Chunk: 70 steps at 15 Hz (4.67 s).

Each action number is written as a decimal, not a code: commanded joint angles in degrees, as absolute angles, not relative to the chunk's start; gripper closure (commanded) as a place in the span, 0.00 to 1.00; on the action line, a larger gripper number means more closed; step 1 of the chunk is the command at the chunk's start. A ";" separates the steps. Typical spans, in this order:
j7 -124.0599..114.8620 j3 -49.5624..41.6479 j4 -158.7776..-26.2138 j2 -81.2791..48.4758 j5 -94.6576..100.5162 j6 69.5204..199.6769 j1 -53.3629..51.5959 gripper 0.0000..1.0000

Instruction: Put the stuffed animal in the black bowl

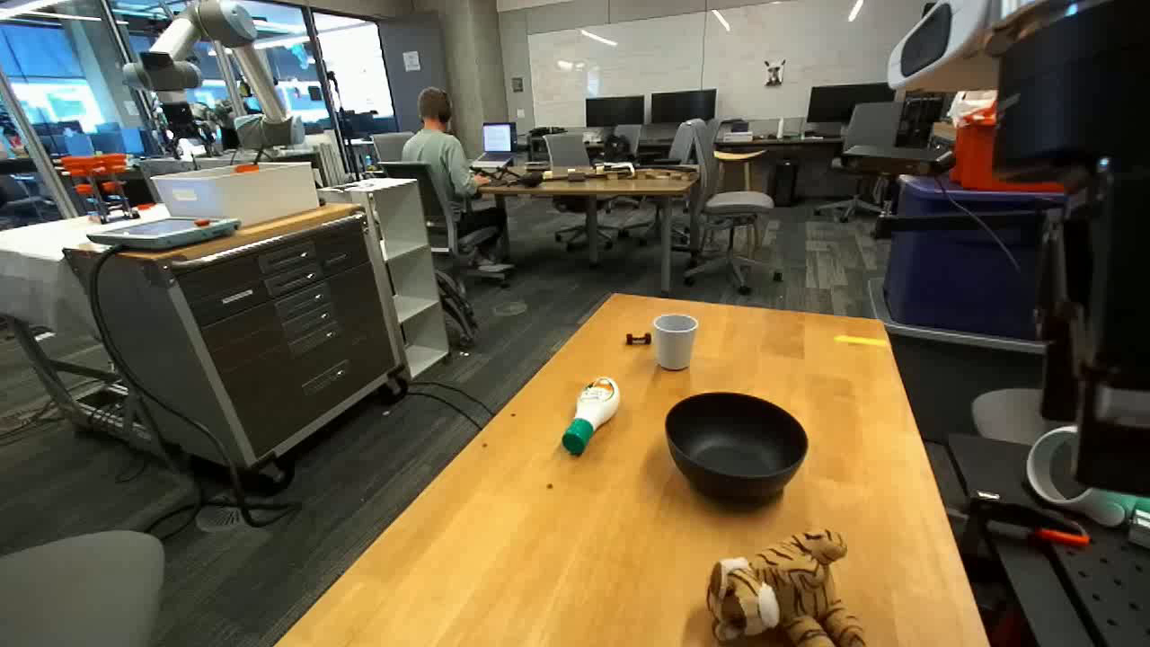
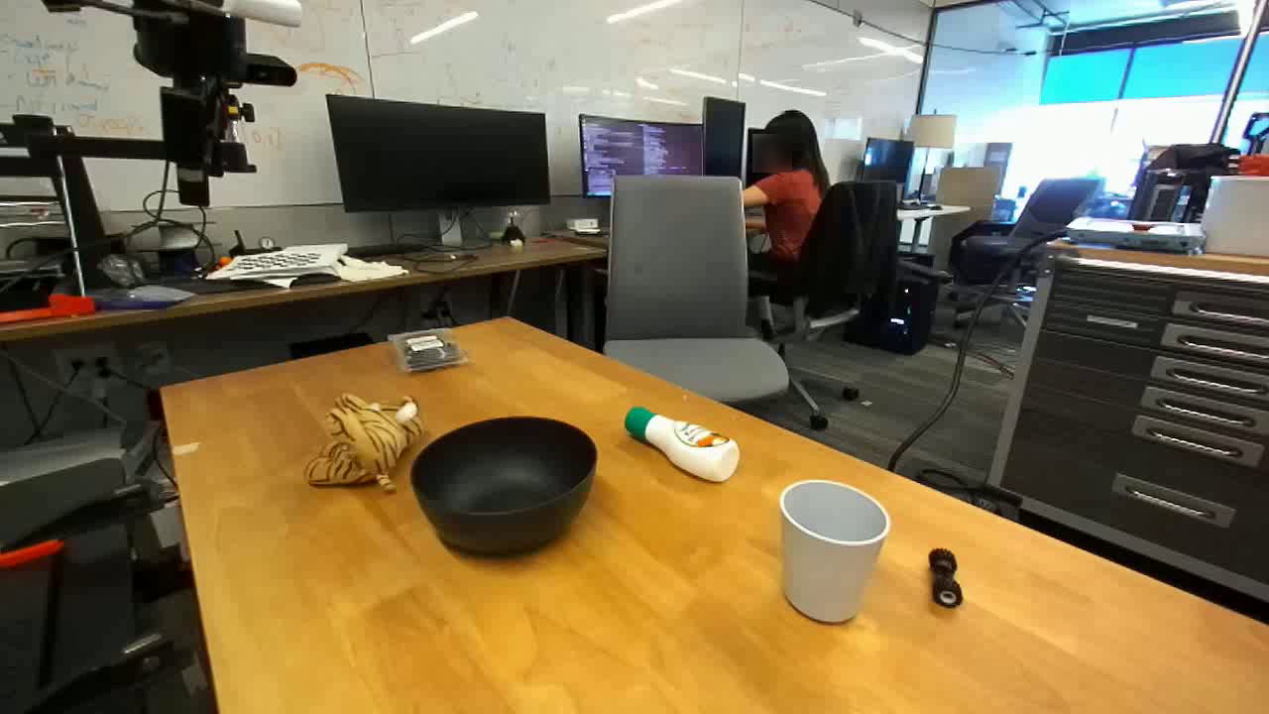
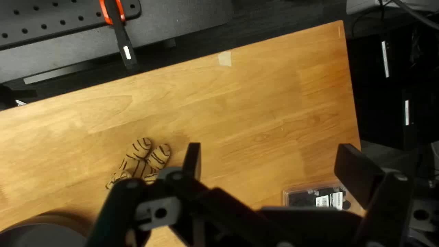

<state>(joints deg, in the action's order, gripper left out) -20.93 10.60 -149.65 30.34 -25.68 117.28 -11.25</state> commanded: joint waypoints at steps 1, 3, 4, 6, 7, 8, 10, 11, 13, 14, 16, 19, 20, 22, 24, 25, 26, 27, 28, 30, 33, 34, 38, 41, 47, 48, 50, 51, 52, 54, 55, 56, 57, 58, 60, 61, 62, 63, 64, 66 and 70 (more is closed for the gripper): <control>-20.76 10.98 -149.55 30.38 -25.85 117.08 -10.80 0.00; -20.76 10.98 -149.54 30.40 -25.85 117.08 -10.79 0.00; -20.76 10.98 -149.54 30.40 -25.85 117.08 -10.79 0.00; -21.50 11.70 -150.22 30.40 -25.42 119.32 -10.45 0.00; -21.91 12.04 -150.56 30.18 -25.29 120.65 -10.26 0.00; -22.48 12.57 -150.99 29.64 -24.97 123.16 -9.96 0.00; -23.77 13.37 -151.66 28.12 -23.97 127.78 -9.40 0.00; -24.55 13.76 -151.89 26.99 -23.19 130.11 -9.01 0.00; -26.23 14.30 -152.06 24.45 -21.29 132.77 -8.28 0.00; -27.51 14.62 -152.08 22.83 -19.74 133.76 -7.65 0.00; -30.49 15.02 -151.95 19.34 -16.31 135.29 -6.21 0.00; -35.66 15.04 -151.32 13.23 -10.68 137.96 -3.87 0.00; -37.51 14.80 -151.09 11.20 -8.73 139.10 -3.31 0.00; -41.41 14.14 -150.68 7.06 -4.74 142.03 -2.41 0.00; -45.17 13.33 -150.06 3.18 -0.88 143.67 -2.14 0.00; -46.71 12.75 -149.66 1.41 0.83 143.86 -2.31 0.00; -48.19 12.12 -149.16 -0.36 2.31 143.75 -2.60 0.00; -49.31 11.43 -148.77 -2.08 3.48 144.00 -3.06 0.00; -50.43 10.74 -148.29 -3.53 4.52 143.99 -3.50 0.00; -51.53 9.42 -147.14 -6.37 5.47 144.08 -4.36 0.00; -53.11 7.31 -145.38 -9.71 6.37 143.73 -5.74 0.00; -53.22 6.71 -144.84 -10.54 6.28 143.66 -6.24 0.00; -53.04 5.19 -143.14 -12.68 4.59 143.49 -7.88 0.34; -52.52 5.16 -142.37 -12.65 2.97 143.30 -8.37 0.58; -49.77 6.31 -141.93 -9.54 -2.74 142.70 -8.22 0.93; -49.20 6.47 -141.91 -8.71 -3.75 142.65 -8.16 0.91; -48.55 6.36 -141.66 -7.00 -4.58 142.18 -8.12 0.91; -48.48 6.10 -141.34 -6.06 -4.32 141.54 -8.04 0.90; -48.64 5.89 -141.15 -5.21 -3.83 141.44 -7.94 0.90; -48.87 5.26 -140.41 -3.27 -3.18 141.15 -7.32 0.90; -48.82 4.89 -139.84 -2.48 -3.28 140.79 -6.84 0.90; -49.05 4.34 -139.10 -1.93 -3.11 140.57 -6.29 0.90; -49.65 3.57 -138.16 -1.72 -2.53 140.61 -5.56 0.90; -49.99 2.89 -137.36 -1.61 -2.23 140.31 -4.85 0.90; -51.10 1.17 -135.40 -2.12 -1.30 139.59 -3.16 0.90; -51.56 0.38 -134.61 -2.47 -0.87 139.14 -2.42 0.90; -51.57 -0.39 -133.83 -3.07 -0.68 138.70 -1.67 0.91; -52.05 -1.15 -133.30 -3.50 -0.06 138.42 -0.98 0.91; -52.61 -1.81 -132.83 -3.94 0.77 138.24 -0.43 0.91; -53.22 -3.03 -132.25 -4.95 2.18 137.26 0.50 0.91; -54.61 -4.96 -131.88 -7.41 6.34 135.61 1.35 0.91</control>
